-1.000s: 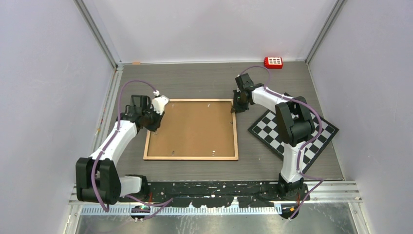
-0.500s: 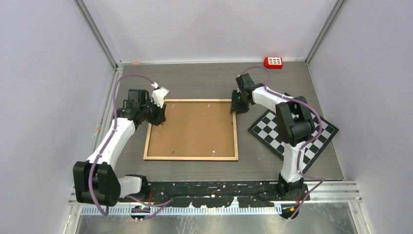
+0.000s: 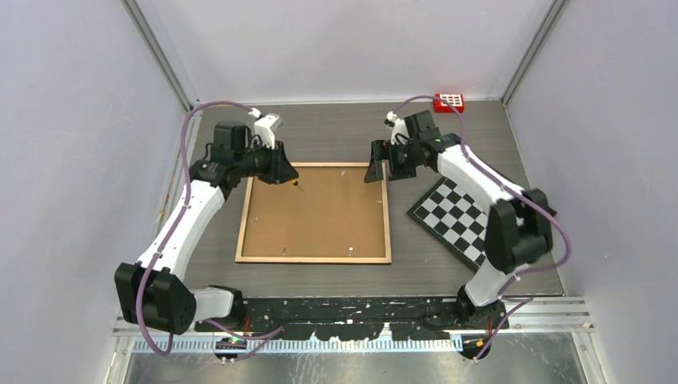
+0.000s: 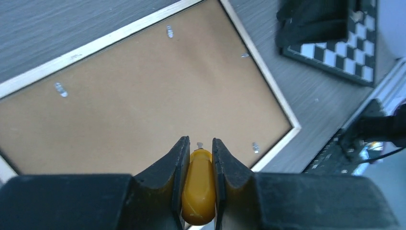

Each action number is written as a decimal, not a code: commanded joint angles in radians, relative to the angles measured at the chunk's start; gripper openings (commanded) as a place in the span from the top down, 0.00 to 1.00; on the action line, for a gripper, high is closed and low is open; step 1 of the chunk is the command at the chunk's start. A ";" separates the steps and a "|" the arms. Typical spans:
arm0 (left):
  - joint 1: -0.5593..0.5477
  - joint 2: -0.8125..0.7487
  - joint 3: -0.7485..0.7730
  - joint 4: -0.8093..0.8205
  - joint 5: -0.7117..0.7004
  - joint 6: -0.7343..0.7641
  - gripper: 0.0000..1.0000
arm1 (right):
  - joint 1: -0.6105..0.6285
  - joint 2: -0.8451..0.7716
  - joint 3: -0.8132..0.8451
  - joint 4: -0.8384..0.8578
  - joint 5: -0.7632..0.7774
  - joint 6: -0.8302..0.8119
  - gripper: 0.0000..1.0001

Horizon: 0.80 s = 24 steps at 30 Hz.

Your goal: Take the photo out of the frame

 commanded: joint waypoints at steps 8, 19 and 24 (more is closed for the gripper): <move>0.001 -0.023 -0.012 0.164 0.302 -0.510 1.00 | 0.160 -0.318 -0.085 0.162 -0.419 -0.185 0.12; -0.013 -0.057 -0.066 0.261 0.394 -0.630 1.00 | 0.377 -0.251 -0.027 0.207 -0.230 -0.269 0.23; -0.019 -0.069 -0.109 0.304 0.430 -0.667 1.00 | 0.413 -0.205 0.015 0.205 -0.174 -0.286 0.27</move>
